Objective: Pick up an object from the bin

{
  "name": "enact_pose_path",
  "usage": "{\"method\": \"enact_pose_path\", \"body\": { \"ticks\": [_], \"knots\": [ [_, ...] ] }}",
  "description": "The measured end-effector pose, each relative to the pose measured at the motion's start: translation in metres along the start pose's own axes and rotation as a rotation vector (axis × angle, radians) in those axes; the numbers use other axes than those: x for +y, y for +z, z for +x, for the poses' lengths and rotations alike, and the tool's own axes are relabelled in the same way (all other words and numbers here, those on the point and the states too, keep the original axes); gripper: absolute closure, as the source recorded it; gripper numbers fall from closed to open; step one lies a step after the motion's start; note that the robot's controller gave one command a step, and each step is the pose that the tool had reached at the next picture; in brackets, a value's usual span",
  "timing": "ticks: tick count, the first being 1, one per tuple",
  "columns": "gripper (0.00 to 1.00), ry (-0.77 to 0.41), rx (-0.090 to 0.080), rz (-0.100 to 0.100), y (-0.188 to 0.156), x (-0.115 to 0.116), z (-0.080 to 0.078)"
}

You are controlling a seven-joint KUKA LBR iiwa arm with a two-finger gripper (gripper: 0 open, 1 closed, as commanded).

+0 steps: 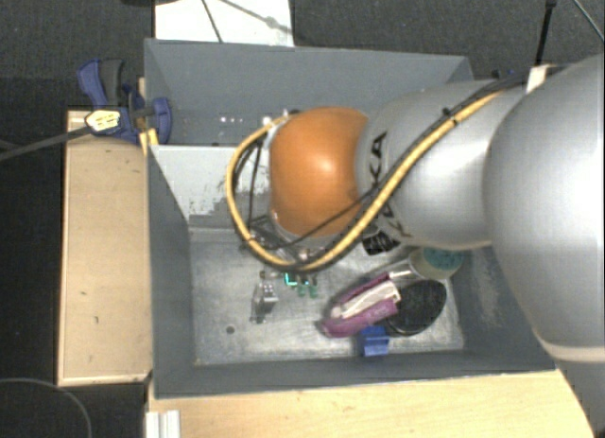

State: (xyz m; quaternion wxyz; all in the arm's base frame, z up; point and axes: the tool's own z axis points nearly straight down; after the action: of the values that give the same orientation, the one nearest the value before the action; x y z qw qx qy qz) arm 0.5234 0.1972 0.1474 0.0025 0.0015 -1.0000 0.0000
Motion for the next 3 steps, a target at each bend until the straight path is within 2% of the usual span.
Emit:
{"method": "enact_pose_path", "body": {
  "ticks": [1,2,3],
  "knots": [
    [0.0,-0.037,0.004,0.005,0.06,-0.072,0.045],
    [0.0,-0.114,-0.012,0.0,0.076,-0.148,0.023],
    [0.0,-0.345,-0.012,0.002,-0.003,-0.182,0.036]
  ]
}}
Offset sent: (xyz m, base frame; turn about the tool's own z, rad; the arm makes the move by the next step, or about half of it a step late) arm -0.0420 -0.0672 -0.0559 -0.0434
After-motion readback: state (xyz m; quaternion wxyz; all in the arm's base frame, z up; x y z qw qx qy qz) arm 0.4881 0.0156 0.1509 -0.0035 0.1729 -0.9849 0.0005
